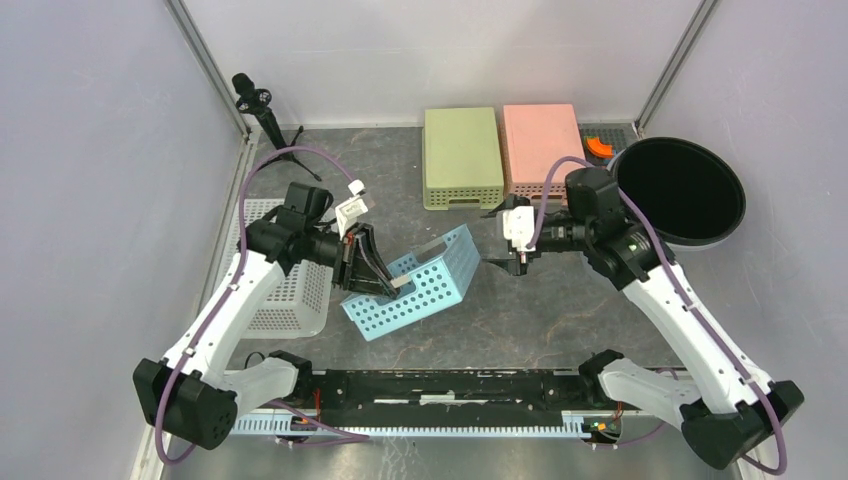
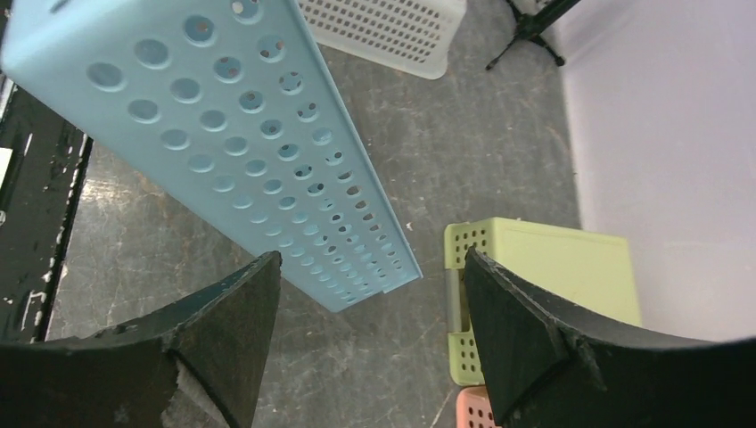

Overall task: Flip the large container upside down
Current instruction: Turn the container upside down at the center of the board.

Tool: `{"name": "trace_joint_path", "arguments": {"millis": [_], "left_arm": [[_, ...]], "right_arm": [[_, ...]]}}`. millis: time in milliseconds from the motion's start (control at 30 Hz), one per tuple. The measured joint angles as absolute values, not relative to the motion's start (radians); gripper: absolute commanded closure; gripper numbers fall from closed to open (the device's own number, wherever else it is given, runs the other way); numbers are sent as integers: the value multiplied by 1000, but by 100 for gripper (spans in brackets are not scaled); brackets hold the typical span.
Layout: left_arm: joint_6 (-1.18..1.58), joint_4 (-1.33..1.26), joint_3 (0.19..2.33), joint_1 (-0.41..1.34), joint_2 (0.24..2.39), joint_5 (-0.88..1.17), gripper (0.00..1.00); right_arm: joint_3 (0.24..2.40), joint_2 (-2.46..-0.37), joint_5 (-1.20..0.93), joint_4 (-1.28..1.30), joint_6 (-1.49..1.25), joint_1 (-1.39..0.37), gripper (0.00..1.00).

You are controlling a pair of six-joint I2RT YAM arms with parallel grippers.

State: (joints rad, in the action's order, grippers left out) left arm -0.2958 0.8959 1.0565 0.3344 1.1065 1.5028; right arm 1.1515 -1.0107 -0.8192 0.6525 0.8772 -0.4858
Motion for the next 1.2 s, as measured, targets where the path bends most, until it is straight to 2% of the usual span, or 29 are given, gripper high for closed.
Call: {"name": "trace_joint_path", "arguments": {"millis": [233,567,1067,1200], "left_arm": [[-296,896,1020,334,1104,1503,98],[-260,854,959,334,1090,1524,98],[-138,753,928,333,1092,1520,98],[-122,744,928,334,1095,1522,98]], "right_arm": [[1092,-1039,-801,601,919,-522,22],[1063,-1105,-719,578,1008,-684,32],[1090,-1173,-554,618,1154,-773,44],[1113,-1185,-517,635,1187,-794,54]]}}
